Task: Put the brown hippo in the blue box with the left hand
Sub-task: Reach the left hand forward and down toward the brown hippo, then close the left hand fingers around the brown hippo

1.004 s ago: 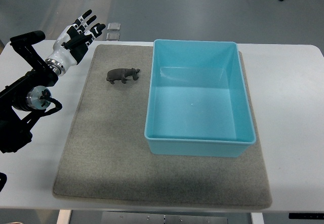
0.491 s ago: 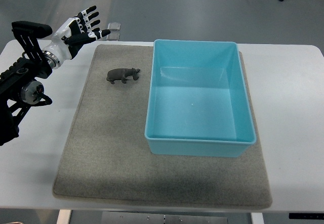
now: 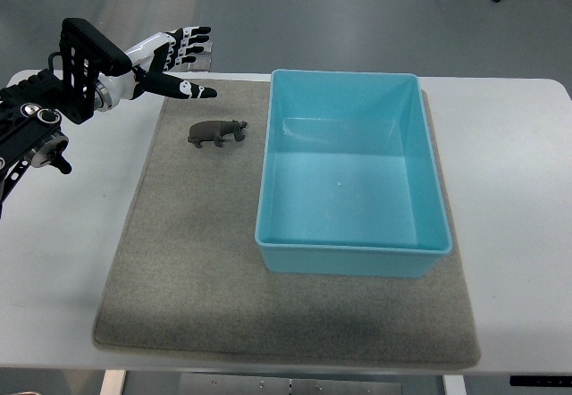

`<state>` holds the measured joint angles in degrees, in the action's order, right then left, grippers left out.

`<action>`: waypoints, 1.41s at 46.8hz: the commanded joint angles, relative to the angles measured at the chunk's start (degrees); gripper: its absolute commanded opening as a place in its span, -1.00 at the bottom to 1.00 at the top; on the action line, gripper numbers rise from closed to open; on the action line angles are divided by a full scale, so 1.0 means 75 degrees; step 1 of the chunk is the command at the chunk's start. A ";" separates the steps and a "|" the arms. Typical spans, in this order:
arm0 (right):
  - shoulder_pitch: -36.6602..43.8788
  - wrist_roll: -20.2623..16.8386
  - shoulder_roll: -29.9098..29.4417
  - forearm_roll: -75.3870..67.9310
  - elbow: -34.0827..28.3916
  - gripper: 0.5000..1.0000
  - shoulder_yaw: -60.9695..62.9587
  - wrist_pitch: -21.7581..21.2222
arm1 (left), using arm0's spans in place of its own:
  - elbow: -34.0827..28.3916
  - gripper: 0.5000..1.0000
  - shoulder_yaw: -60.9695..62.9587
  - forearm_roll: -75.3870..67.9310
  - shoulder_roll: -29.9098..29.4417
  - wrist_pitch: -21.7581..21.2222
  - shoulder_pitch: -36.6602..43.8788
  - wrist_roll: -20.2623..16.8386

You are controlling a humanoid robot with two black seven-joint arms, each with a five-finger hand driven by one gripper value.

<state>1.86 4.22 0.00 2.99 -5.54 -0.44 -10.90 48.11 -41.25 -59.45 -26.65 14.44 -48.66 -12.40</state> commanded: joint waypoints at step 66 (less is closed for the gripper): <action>-0.0002 0.0000 0.0000 0.0000 0.0000 0.74 0.0000 0.0000 | -0.0262 0.65 0.1352 -0.3428 0.0213 -0.0719 -0.0367 0.0012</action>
<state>1.87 4.22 0.00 2.99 -5.54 -0.44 -10.90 46.23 -31.12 -85.17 -25.06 9.06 -51.42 -12.30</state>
